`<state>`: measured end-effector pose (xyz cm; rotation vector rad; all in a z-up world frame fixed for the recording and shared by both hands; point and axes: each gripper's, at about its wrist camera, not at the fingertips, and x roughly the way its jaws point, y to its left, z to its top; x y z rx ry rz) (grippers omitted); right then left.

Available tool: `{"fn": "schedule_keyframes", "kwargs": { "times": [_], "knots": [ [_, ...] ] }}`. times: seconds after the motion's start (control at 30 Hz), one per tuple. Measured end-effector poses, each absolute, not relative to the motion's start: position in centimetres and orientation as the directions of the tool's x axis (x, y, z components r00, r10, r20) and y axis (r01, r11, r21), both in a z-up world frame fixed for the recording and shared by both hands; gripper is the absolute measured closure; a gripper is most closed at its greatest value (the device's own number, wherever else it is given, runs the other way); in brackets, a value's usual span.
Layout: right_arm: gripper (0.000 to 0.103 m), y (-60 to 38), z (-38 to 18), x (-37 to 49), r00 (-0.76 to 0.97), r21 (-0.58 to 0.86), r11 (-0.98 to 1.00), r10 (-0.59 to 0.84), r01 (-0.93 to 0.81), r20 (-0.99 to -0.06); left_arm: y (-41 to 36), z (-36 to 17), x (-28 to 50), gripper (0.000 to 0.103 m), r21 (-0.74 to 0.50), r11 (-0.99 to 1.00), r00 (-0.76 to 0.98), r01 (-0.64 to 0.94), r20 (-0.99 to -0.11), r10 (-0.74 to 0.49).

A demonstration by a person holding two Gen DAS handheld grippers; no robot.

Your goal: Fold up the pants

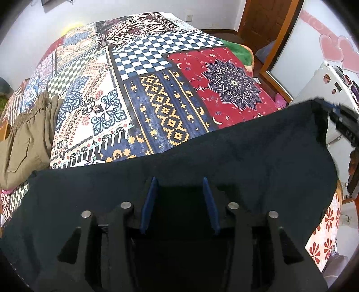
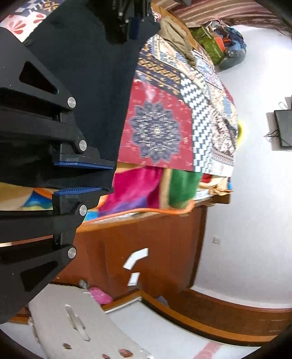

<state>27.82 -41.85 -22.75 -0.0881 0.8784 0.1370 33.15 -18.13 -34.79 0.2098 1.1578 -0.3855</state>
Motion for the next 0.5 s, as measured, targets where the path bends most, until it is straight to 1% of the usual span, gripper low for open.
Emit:
{"fn": "schedule_keyframes", "kwargs": {
  "times": [0.13,0.2,0.37,0.43,0.5],
  "knots": [
    [0.092,-41.0,-22.1,29.5,0.655,-0.042,0.984,0.082,-0.171,-0.751,-18.0,-35.1,33.3,0.059,-0.036,0.922,0.339,0.387,-0.924,-0.179],
    [0.092,-41.0,-23.1,30.7,0.624,-0.031,0.984,0.087,-0.176,-0.777,-17.9,-35.0,33.4,0.059,-0.039,0.924,0.340,0.381,-0.923,-0.180],
    [0.092,-41.6,-27.9,32.1,0.494,-0.009,0.989,0.066,-0.148,-0.867,-17.6,-34.7,33.4,0.058,-0.029,0.926,0.344,0.377,-0.924,-0.169],
    [0.086,-41.7,-28.3,31.7,0.487,-0.019,0.991,0.048,-0.131,-0.872,-17.1,-33.8,33.2,0.058,-0.030,0.929,0.368,0.368,-0.913,-0.175],
    [0.079,-41.9,-27.6,30.9,0.504,-0.037,0.993,0.026,-0.114,-0.863,-16.4,-32.7,32.8,0.057,-0.044,0.930,0.386,0.365,-0.902,-0.194]
  ]
}}
